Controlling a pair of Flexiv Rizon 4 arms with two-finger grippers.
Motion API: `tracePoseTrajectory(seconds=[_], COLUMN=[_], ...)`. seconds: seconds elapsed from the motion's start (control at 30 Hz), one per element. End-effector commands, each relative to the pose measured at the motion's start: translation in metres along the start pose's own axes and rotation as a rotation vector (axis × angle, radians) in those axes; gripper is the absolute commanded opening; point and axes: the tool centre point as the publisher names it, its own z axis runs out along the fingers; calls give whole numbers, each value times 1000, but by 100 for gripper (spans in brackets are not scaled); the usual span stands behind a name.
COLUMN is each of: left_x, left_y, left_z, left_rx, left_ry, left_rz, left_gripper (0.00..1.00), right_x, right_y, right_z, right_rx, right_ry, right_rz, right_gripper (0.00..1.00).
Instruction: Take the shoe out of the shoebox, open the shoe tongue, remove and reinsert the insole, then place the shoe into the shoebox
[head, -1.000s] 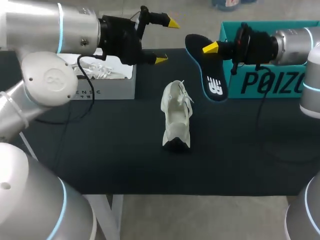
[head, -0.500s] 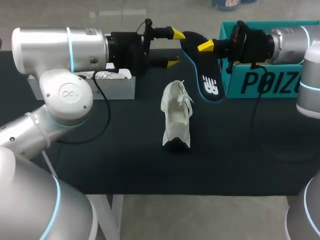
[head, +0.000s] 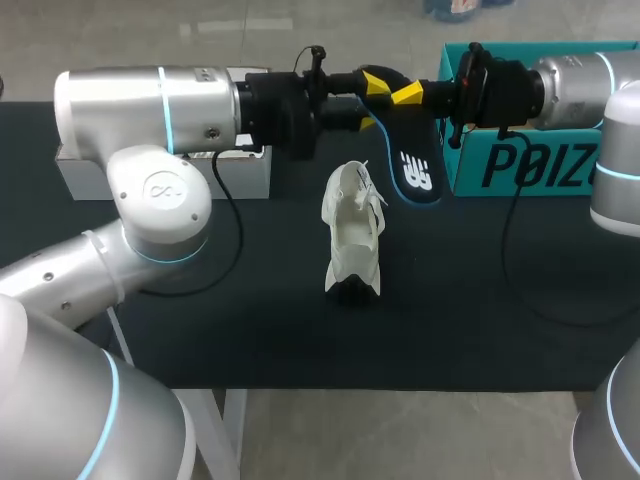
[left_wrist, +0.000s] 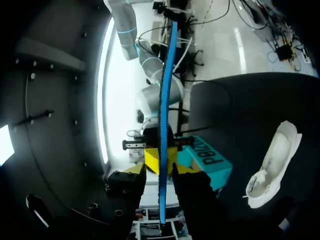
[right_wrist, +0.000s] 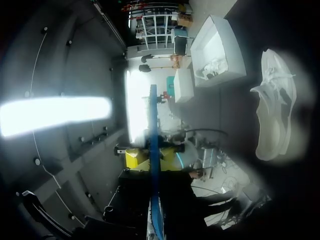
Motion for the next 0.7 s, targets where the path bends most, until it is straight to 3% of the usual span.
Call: tracePoseTrajectory(seconds=[0.03, 0.3, 0.37, 0.67, 0.7], left_x=[3, 3, 3, 7, 7], left_y=[2, 3, 3, 2, 2], left_z=[1, 0, 0, 2, 1], left_rx=[8, 3, 6, 27, 26], left_ry=[-9, -13, -9, 15, 17], left_rz=[6, 4, 1, -30, -35], left_gripper=[17, 13, 0, 0, 0], right_x=[-1, -2, -1, -1, -2], right_y=[1, 3, 4, 5, 6], right_z=[0, -1, 0, -3, -5], right_rx=[-4, -2, 0, 4, 3], right_ry=[0, 2, 2, 7, 1], right_rz=[2, 5, 4, 8, 11], right_gripper=[0, 0, 0, 0, 62])
